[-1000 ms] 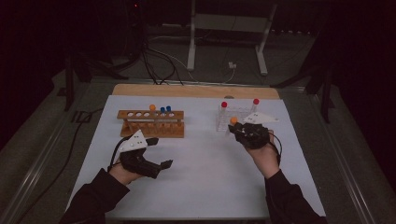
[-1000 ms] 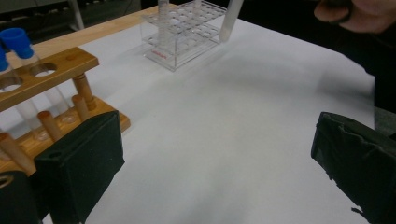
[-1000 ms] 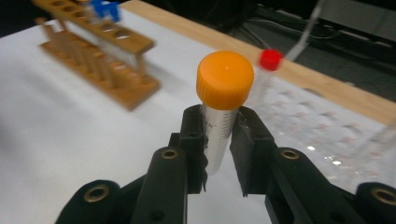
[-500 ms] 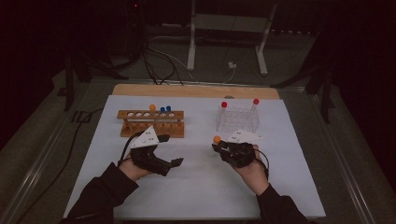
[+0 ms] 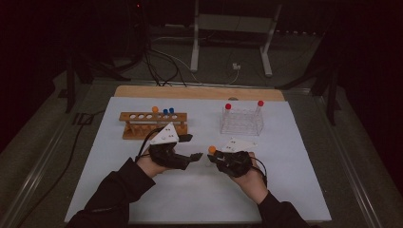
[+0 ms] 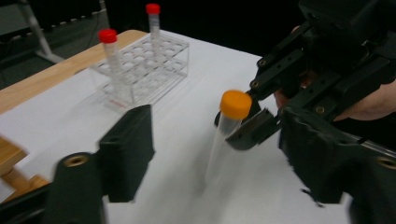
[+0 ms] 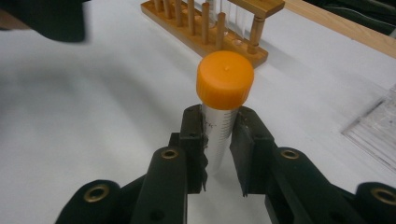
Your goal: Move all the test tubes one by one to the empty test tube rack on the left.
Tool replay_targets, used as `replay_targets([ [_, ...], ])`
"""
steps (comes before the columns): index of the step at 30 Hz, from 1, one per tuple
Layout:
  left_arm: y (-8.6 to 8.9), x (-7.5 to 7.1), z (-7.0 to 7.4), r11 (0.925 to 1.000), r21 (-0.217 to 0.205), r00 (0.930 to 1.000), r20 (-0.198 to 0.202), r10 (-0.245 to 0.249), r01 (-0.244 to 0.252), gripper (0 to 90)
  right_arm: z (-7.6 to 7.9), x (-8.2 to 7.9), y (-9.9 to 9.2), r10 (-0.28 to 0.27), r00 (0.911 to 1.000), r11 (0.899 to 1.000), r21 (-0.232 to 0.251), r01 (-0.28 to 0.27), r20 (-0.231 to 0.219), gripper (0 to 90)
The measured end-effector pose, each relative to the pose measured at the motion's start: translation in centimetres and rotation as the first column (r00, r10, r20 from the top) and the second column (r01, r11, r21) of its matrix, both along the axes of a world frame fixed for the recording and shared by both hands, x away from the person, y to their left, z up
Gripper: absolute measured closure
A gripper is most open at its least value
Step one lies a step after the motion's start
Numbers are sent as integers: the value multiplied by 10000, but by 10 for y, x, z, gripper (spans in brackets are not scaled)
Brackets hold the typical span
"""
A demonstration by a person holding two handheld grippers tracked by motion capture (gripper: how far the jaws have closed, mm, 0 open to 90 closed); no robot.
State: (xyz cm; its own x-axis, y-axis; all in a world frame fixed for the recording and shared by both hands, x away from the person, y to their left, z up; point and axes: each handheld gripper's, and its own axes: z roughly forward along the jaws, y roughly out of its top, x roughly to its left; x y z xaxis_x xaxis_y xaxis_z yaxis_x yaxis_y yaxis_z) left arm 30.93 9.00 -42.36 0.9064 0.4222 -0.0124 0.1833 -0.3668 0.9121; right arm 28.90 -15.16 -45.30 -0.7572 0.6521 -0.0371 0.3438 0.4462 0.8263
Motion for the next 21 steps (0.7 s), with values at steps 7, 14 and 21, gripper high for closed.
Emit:
replay_targets([
  [7,-22,3,-1,9993,117,9993,94,-362,361,426,0,-1,2,113,9999,9999,6,-113,19,752],
  [14,-36,6,-3,9976,433,9984,156,-549,541,573,2,-1,2,118,9999,9999,114,-118,17,751],
  [21,-40,7,-6,9956,648,9974,192,-694,680,704,3,-2,2,90,10000,9998,159,-90,25,752],
])
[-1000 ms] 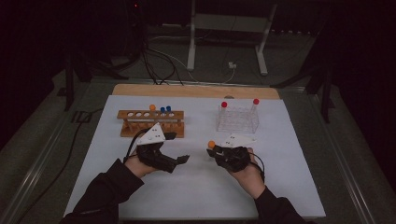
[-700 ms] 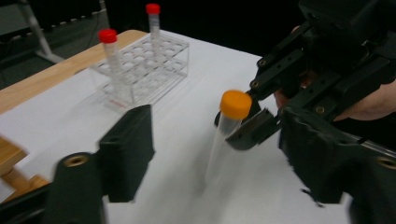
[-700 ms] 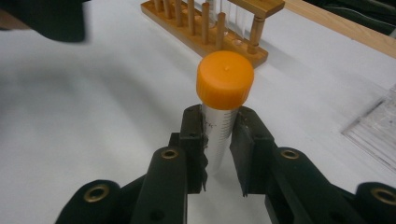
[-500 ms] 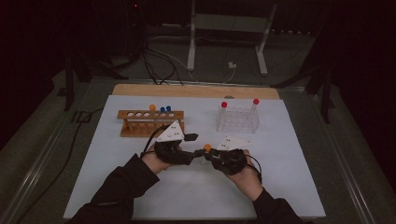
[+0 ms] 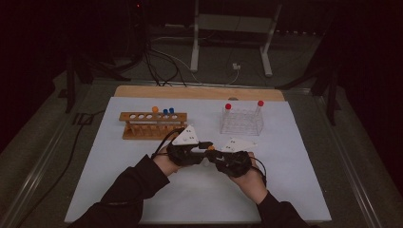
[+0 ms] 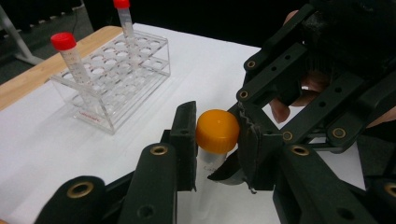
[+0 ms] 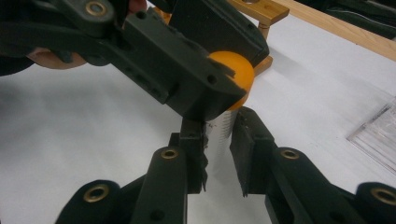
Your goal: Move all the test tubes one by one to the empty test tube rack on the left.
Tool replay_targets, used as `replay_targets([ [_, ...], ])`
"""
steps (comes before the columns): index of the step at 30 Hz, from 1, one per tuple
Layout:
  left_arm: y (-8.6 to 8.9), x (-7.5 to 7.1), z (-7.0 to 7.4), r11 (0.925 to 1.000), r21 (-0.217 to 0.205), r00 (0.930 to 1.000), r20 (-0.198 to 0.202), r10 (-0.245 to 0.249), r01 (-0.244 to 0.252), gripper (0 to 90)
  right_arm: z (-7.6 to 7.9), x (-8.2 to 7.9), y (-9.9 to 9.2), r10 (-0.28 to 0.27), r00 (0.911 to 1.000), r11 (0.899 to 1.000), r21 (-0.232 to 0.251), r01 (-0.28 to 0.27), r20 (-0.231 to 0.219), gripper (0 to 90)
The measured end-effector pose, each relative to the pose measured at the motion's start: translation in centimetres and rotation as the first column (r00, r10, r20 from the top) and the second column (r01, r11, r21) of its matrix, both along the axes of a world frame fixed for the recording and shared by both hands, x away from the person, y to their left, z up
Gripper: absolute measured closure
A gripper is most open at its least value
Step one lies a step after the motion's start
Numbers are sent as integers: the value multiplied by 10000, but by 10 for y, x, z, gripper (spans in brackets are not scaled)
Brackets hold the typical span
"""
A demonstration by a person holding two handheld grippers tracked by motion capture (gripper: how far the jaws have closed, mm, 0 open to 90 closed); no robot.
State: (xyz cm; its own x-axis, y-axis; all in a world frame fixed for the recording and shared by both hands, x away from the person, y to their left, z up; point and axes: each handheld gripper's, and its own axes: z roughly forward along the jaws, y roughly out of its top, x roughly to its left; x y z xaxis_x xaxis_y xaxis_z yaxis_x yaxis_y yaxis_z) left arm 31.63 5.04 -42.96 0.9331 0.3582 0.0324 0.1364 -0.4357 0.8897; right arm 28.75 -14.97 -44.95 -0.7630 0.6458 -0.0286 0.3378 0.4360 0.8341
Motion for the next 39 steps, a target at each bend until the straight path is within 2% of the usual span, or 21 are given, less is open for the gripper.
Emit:
replay_targets([
  [6,3,0,3,9999,-145,9999,149,27,-25,716,1,0,-1,26,10000,9997,242,-26,20,737],
  [8,6,0,5,9998,-150,9997,222,97,-94,717,2,1,-2,7,10000,9994,357,-6,-51,653],
  [11,12,2,9,9994,-193,9994,199,284,-280,717,3,1,-5,-111,9999,9985,538,115,-75,575],
  [16,28,4,13,9975,-289,9975,265,649,-641,718,6,1,-9,-229,9996,9977,646,220,143,444],
  [20,47,6,18,9938,-284,9933,408,1085,-1074,718,7,0,-9,-314,9992,9967,758,296,232,340],
  [22,56,7,20,9916,-304,9909,456,1267,-1254,718,8,0,-8,-358,9990,9966,755,337,260,260],
  [25,74,9,24,9846,-407,9836,531,1722,-1701,718,9,0,-8,-412,9988,9958,829,390,251,169],
  [28,89,11,29,9763,-510,9749,633,2135,-2105,718,9,0,-8,-427,9989,9948,931,406,205,116],
  [31,104,14,35,9653,-693,9636,738,2568,-2519,718,9,1,-8,-340,9993,9952,924,327,126,48],
  [35,122,19,43,9473,-922,9443,951,3151,-3068,718,9,0,-8,-49,10000,9958,912,41,80,16],
  [39,137,26,49,9274,-1072,9232,1065,3692,-3585,718,8,0,-8,20,9999,9968,794,-30,120,0],
])
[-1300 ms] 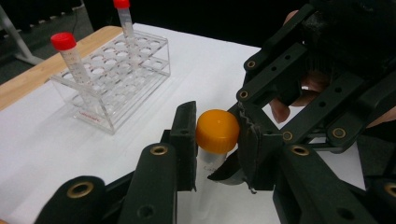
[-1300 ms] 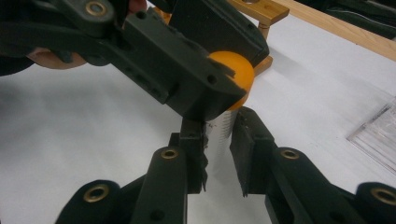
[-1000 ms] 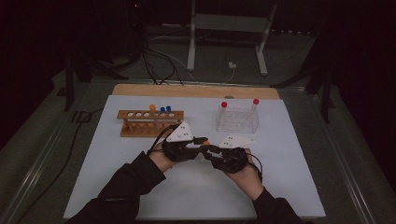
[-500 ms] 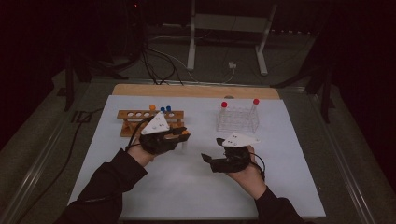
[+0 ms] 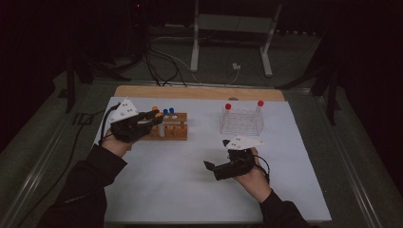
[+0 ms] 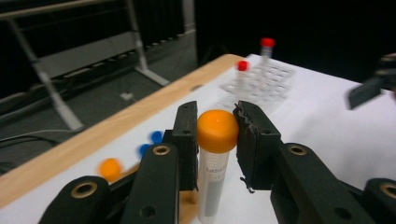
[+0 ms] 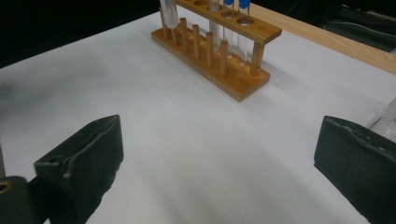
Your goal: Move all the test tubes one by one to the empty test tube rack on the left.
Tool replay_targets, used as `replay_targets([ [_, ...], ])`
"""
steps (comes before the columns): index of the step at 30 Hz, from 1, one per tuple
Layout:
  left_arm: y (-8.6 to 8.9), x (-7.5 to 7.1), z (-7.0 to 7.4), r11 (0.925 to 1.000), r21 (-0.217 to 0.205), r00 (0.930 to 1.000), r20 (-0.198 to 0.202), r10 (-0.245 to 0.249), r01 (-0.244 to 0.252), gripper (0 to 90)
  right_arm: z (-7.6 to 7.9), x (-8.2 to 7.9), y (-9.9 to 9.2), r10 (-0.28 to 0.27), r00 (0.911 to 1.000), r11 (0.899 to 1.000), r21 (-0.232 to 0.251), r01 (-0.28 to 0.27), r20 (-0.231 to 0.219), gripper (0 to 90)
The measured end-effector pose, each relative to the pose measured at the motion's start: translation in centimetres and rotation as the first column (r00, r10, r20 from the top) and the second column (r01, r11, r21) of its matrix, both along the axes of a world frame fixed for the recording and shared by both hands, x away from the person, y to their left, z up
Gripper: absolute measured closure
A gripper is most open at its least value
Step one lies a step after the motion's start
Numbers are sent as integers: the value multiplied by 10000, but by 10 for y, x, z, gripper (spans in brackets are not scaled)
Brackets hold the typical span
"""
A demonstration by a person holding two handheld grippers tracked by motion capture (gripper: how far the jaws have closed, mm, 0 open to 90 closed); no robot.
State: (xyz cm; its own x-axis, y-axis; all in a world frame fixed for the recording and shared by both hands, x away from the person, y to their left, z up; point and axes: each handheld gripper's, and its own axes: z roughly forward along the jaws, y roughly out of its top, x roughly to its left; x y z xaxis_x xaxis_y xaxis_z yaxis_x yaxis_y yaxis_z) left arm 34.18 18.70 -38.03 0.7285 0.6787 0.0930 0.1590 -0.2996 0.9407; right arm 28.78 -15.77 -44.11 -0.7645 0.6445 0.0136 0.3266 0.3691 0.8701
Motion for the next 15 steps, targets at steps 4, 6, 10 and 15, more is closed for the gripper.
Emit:
replay_targets([
  [4,11,8,3,9989,21,9989,58,461,-462,718,1,0,-1,65,10000,9999,139,-65,40,0],
  [6,14,12,4,9978,2,9977,130,662,-662,718,2,0,-2,77,9999,9999,151,-78,68,0],
  [10,19,19,6,9946,31,9941,322,1032,-1034,718,2,0,-2,33,9999,10000,91,-34,107,0],
  [15,25,32,6,9873,-9,9864,437,1588,-1589,718,2,0,-3,-2,10000,9999,100,2,58,0],
])
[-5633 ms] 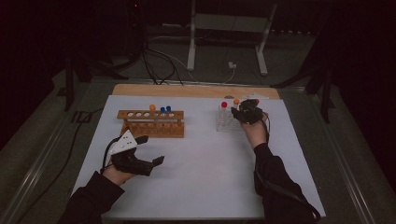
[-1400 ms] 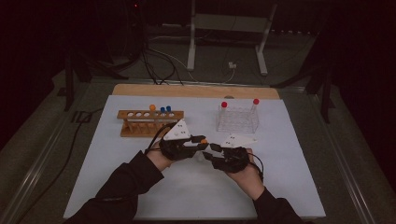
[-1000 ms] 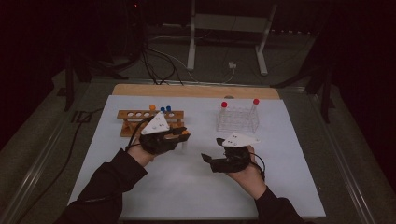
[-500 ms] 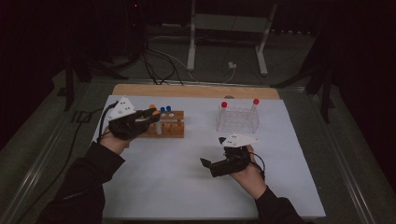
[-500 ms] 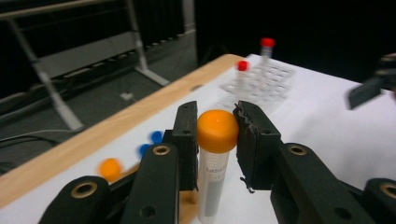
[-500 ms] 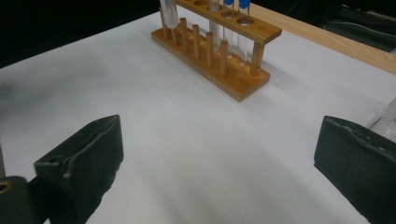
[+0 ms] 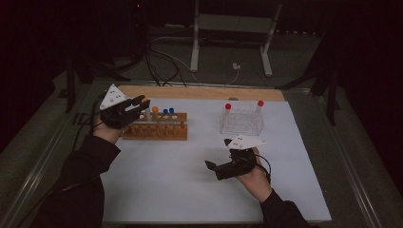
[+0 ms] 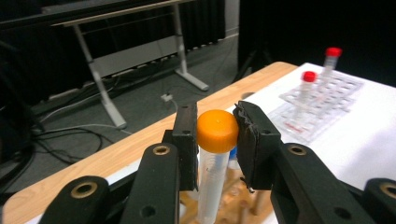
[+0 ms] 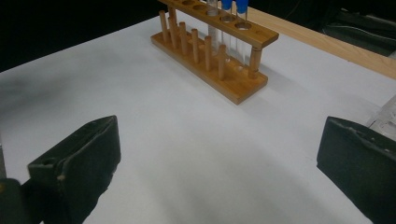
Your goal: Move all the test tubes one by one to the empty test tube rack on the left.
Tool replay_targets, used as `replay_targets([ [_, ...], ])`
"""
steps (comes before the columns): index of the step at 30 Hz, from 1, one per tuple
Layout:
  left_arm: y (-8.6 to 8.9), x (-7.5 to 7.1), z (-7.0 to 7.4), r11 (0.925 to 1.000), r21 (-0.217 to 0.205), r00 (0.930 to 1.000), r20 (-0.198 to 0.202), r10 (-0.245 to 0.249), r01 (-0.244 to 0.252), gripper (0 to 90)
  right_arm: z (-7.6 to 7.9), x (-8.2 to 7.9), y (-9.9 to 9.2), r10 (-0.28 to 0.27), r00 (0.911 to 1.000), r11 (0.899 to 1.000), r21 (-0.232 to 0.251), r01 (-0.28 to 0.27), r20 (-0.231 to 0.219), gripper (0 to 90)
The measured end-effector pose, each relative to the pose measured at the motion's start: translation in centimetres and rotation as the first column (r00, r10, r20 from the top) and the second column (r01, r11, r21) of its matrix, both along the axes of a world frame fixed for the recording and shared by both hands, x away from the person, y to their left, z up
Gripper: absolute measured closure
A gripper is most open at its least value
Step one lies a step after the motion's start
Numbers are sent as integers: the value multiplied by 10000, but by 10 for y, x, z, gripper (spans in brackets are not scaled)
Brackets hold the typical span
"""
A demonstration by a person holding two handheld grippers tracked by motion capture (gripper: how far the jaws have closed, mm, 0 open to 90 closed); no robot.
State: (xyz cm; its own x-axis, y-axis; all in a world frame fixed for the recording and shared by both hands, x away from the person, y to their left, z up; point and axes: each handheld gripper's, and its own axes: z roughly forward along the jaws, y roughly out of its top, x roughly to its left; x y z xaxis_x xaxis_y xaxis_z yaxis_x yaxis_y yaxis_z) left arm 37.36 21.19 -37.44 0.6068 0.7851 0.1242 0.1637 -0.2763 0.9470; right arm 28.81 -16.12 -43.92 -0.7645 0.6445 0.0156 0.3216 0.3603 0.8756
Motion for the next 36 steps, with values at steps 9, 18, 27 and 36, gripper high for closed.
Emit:
replay_targets([
  [9,6,25,-16,9967,-242,9970,-25,773,-773,717,0,1,-2,-17,10000,10000,9,17,-14,0],
  [18,4,38,-45,9937,-315,9929,-536,1059,-1077,717,-1,2,-5,-45,10000,10000,34,45,-36,0],
  [27,1,43,-70,9927,-305,9877,-1080,1126,-1165,717,-1,2,-6,-58,9999,9999,83,59,-97,0],
  [36,1,46,-83,9917,-245,9825,-1411,1214,-1261,716,-1,3,-7,-51,9999,9999,88,52,-109,0],
])
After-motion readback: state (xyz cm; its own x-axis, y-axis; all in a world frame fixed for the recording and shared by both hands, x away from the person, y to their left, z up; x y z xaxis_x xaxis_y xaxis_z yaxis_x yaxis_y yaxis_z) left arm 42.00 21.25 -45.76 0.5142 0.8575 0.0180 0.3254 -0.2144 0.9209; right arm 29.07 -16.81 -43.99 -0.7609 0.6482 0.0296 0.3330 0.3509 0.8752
